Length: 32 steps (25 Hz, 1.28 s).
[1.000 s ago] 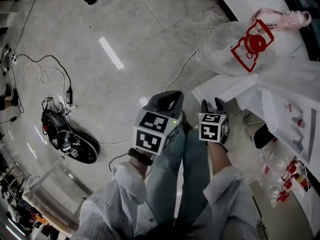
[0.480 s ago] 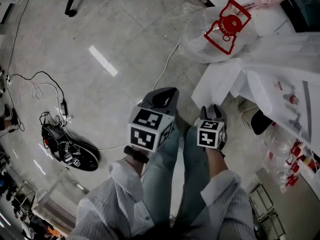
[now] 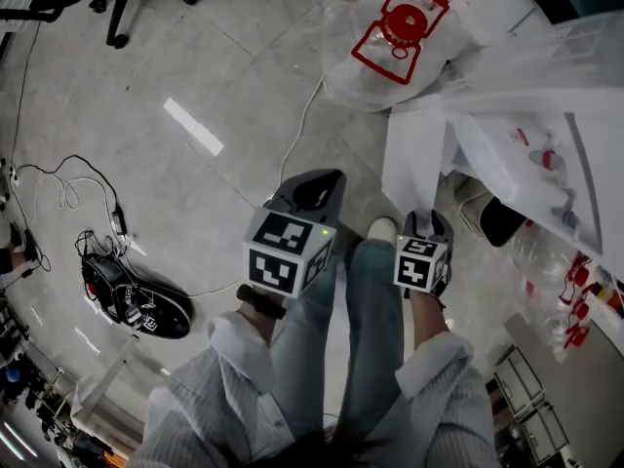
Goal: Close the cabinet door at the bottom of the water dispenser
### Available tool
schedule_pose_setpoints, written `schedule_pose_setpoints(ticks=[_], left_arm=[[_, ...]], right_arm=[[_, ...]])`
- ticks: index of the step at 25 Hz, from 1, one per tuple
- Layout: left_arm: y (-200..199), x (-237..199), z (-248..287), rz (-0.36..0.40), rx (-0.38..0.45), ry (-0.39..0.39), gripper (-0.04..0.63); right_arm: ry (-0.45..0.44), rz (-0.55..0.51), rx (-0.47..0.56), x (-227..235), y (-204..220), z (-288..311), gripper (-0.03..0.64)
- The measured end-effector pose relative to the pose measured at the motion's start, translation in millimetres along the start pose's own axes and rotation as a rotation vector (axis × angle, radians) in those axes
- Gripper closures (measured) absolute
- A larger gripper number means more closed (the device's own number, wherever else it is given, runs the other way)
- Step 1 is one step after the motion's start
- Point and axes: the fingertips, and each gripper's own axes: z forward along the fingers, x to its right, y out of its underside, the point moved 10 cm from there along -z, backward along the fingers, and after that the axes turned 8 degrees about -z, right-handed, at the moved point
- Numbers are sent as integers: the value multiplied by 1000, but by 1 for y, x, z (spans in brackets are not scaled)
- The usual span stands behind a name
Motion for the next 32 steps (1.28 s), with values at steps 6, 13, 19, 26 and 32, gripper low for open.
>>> schedule_pose_setpoints(ticks=[6,13,19,26,32], left_arm=[[7,20,14,7,-13,-1,584],[15,42,29,1,-16,-9,584],[23,63,45,-17,-9,-18,584],[29,81,58,-47,24,-40,584],[40,87,65,-89,51,-61,584]], right_arm=[[32,58,-33,31,32,3,453],[39,131,-38,65,54,7,453],[29,133,-28,89,64,13,453],[29,125,-32,120,70,22,452],[36,154,-39,144,72,32,453]])
